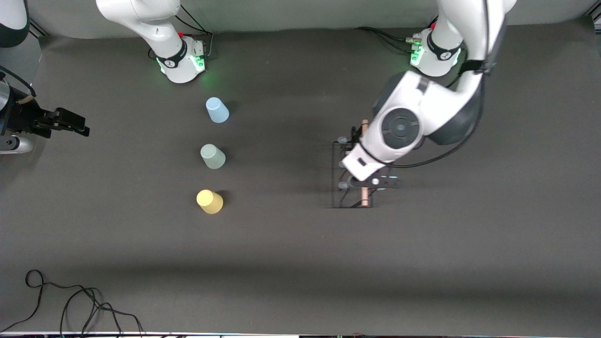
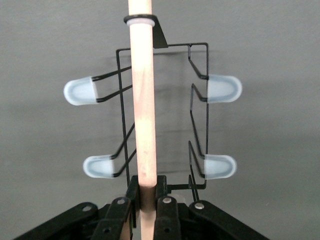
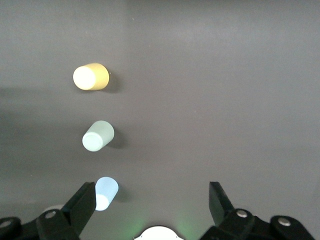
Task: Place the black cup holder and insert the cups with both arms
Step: 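Lower the holder and open the left gripper while the right gripper reaches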
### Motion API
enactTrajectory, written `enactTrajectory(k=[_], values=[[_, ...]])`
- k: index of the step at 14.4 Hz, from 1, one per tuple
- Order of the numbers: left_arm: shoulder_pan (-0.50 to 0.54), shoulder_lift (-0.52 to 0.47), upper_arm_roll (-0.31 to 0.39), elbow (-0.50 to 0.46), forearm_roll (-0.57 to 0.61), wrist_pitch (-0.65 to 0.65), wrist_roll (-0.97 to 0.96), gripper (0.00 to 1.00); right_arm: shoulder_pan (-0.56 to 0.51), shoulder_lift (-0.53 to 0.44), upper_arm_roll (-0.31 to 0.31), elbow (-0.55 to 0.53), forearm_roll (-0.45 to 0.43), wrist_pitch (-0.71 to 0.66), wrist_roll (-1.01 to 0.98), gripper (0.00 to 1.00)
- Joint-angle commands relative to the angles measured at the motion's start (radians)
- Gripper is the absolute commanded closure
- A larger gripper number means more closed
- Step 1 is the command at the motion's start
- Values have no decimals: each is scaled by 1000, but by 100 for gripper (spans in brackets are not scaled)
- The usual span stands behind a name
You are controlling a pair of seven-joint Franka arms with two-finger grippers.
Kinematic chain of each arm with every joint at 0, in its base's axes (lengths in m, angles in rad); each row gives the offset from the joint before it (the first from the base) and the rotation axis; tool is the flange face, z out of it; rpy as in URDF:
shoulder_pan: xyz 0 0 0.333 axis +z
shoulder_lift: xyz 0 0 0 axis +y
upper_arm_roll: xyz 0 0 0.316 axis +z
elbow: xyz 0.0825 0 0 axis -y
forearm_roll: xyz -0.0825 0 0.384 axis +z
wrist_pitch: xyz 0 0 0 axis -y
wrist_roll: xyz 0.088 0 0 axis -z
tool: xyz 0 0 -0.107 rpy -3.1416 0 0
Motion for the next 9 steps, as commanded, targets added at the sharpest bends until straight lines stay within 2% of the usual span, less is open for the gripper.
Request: enactTrajectory(k=[1, 5, 9], values=[[-76, -17, 20, 1, -13, 51, -75, 100, 10, -14, -3, -37, 4, -17, 26, 0], [-147, 37, 20, 0, 34, 131, -187, 100, 18, -17, 0, -132, 93, 32, 108, 0], [-157, 83, 20, -4, 43, 203, -185, 100, 131, -20, 0, -239, 98, 150, 280, 0]])
